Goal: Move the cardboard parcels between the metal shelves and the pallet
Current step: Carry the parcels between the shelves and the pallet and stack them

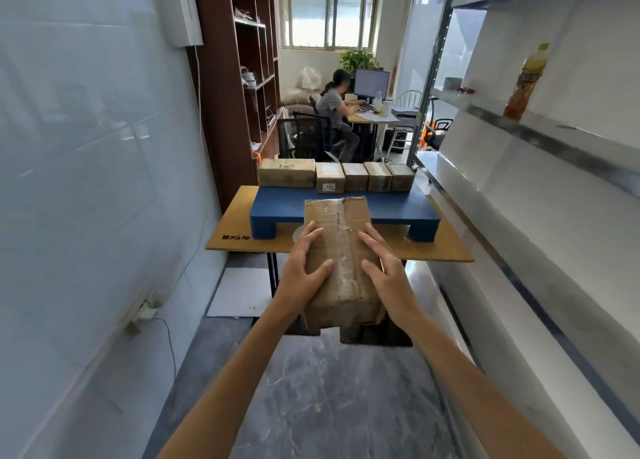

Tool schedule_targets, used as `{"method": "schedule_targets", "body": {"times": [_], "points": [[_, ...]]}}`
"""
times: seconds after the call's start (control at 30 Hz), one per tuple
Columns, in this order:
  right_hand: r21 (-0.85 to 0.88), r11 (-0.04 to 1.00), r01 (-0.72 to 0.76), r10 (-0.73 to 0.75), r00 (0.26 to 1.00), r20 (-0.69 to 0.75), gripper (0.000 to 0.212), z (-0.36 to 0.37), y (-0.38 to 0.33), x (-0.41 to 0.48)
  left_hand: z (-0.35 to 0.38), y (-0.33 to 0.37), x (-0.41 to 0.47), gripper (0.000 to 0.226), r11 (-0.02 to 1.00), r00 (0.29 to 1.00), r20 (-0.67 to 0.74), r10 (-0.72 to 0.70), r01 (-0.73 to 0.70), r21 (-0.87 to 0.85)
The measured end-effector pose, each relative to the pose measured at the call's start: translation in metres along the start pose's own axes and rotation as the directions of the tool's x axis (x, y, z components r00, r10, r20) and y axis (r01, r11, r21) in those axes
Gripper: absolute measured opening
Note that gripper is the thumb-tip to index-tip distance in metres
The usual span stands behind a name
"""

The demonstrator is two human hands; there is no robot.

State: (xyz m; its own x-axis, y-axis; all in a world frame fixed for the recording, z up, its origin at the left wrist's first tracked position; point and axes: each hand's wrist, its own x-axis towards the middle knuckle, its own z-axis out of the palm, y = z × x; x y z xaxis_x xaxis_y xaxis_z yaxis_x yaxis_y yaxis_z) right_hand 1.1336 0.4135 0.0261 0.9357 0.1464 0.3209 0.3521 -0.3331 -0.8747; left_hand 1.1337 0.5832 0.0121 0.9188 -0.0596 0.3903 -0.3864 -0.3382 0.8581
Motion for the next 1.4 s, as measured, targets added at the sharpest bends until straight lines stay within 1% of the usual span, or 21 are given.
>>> {"method": "schedule_targets", "body": {"times": [0.2, 0.43, 0.67, 0.77, 0.9, 1.17, 1.4], "points": [[0.115, 0.993, -0.034, 0.025, 0.996, 0.083, 0.048, 0.014, 0.036, 0.063, -0.001, -0.038, 0.047, 0.058, 0.998, 0.997, -0.052, -0.056, 0.057, 0.014], [0.148, 0.987, -0.062, 0.043, 0.991, 0.125, 0.046, 0.050, 0.070, 0.147, -0.024, -0.093, 0.118, 0.055, 0.996, 0.993, -0.079, -0.085, 0.085, -0.003], [0.157, 0.986, -0.052, 0.032, 0.991, 0.127, 0.046, 0.112, 0.103, 0.263, -0.075, -0.166, 0.216, 0.047, 0.992, 0.990, -0.069, -0.121, 0.119, -0.033], [0.167, 0.983, -0.074, 0.052, 0.990, 0.134, 0.044, 0.142, 0.112, 0.310, -0.101, -0.196, 0.255, 0.045, 0.987, 0.987, -0.049, -0.156, 0.154, -0.034], [0.216, 0.972, -0.094, 0.072, 0.992, 0.108, 0.040, 0.176, 0.115, 0.358, -0.130, -0.231, 0.308, 0.046, 0.987, 0.987, -0.006, -0.159, 0.160, 0.016], [0.280, 0.938, -0.205, 0.175, 0.976, 0.131, 0.040, 0.221, 0.160, 0.449, -0.156, -0.306, 0.386, 0.045, 0.967, 0.966, 0.050, -0.253, 0.251, 0.032], [0.223, 0.942, -0.251, 0.213, 0.960, 0.180, 0.043, 0.268, 0.216, 0.537, -0.171, -0.375, 0.464, 0.050, 0.923, 0.917, 0.106, -0.385, 0.384, 0.035]]}}
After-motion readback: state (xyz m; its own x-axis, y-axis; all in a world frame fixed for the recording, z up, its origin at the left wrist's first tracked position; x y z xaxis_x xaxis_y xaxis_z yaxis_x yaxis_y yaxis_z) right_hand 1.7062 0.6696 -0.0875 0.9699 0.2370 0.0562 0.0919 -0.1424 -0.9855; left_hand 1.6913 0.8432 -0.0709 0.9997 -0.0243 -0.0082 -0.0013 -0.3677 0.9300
